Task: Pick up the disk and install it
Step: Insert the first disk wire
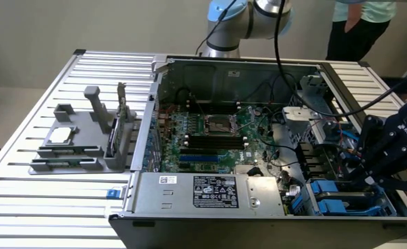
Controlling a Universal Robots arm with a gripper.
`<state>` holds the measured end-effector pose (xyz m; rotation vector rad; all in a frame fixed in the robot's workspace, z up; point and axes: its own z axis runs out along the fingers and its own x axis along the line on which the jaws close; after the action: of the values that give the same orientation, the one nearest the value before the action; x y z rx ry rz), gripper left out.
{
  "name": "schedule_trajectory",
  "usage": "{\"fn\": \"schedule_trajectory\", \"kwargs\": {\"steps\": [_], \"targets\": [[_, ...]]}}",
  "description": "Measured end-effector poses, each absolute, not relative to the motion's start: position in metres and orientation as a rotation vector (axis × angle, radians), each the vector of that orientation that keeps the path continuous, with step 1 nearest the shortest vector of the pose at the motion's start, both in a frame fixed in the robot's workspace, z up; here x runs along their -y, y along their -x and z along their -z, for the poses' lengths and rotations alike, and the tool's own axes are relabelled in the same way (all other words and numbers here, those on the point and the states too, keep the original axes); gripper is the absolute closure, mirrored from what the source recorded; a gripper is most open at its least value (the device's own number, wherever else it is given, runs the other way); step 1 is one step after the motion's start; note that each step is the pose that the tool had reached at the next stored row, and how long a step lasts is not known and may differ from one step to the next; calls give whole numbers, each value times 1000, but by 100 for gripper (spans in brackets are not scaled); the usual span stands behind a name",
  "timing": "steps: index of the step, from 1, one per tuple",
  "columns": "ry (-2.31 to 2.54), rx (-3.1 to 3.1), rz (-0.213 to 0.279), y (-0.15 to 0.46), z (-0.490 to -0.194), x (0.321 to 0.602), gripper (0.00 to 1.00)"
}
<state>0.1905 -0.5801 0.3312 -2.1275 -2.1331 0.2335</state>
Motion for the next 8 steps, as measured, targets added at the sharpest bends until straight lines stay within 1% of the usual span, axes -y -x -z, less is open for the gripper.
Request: {"fn": "schedule_trajectory", "kwargs": {"steps": [8], "targets": [[2122,2125,-245,-193,-330,581,83]]}}
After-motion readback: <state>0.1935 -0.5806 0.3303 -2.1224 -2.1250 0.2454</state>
